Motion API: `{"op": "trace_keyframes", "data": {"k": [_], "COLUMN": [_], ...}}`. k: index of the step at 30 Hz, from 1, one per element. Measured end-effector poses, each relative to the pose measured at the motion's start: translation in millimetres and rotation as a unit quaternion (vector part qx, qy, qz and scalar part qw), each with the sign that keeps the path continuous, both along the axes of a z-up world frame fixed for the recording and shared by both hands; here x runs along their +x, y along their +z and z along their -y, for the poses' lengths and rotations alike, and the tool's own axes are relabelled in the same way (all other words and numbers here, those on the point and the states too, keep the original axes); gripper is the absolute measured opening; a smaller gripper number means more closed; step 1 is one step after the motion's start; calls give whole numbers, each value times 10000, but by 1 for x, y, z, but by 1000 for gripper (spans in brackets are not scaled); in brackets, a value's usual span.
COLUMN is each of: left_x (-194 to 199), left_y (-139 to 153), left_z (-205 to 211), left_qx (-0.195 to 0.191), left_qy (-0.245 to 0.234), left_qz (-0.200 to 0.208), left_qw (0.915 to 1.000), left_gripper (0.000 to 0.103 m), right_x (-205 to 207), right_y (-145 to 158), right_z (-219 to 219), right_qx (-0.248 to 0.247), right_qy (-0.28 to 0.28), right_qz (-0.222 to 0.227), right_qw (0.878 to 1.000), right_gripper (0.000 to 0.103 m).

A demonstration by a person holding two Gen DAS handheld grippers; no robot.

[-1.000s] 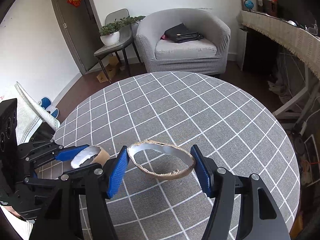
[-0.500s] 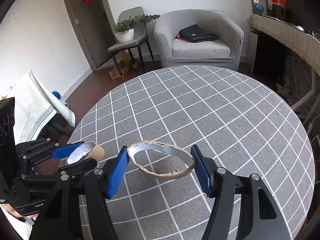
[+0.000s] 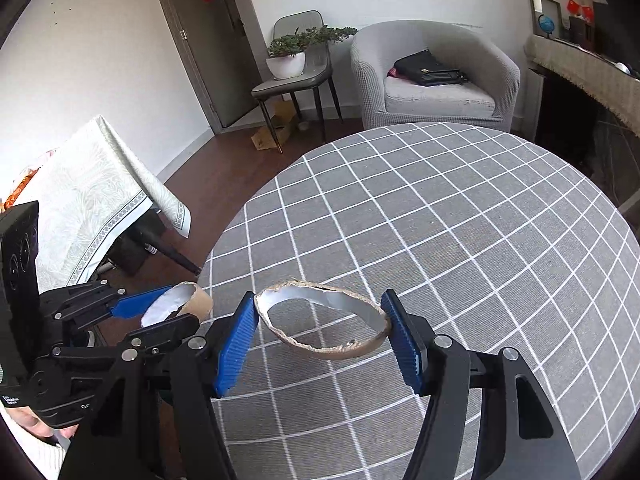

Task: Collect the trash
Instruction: 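Carry both tape cores with both tools down over the green bin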

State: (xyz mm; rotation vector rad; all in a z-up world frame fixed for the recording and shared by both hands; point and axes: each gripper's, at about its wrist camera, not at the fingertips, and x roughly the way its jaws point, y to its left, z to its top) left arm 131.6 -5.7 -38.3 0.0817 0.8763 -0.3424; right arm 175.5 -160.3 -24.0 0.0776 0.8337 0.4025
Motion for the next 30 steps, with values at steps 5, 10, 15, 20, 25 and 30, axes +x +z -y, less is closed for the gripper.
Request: {"op": "trace_keyframes", "data": {"k": [5, 10, 15, 20, 25, 30], "left_x": [-10, -16, -21, -23, -19, -18], "left_y": [-5, -7, -14, -28, -44, -65], "left_z": [-29, -57, -85, -112, -137, -157], "left_qx": [0, -103, -96, 67, 112, 153], "left_qy": [250, 539, 814, 999, 1175, 1235], "left_qz": [-55, -86, -165, -274, -474, -713], "left_qw": [9997, 9985, 9965, 9946, 9919, 9897], "left_gripper": [38, 38, 38, 38, 38, 39], "right_x": [-8, -15, -18, -22, -21, -17], "right_y": [-3, -4, -5, -8, -14, -25], "right_z": [-32, -60, -85, -114, -145, -170], "right_qx": [-35, -57, -16, -32, -138, -263], "right_qy": [218, 433, 644, 848, 1078, 1253], "right_qz": [-8, -7, -25, -46, -92, -168], "right_qw": [9998, 9990, 9979, 9964, 9940, 9916], "right_gripper": [64, 64, 64, 64, 64, 64]}}
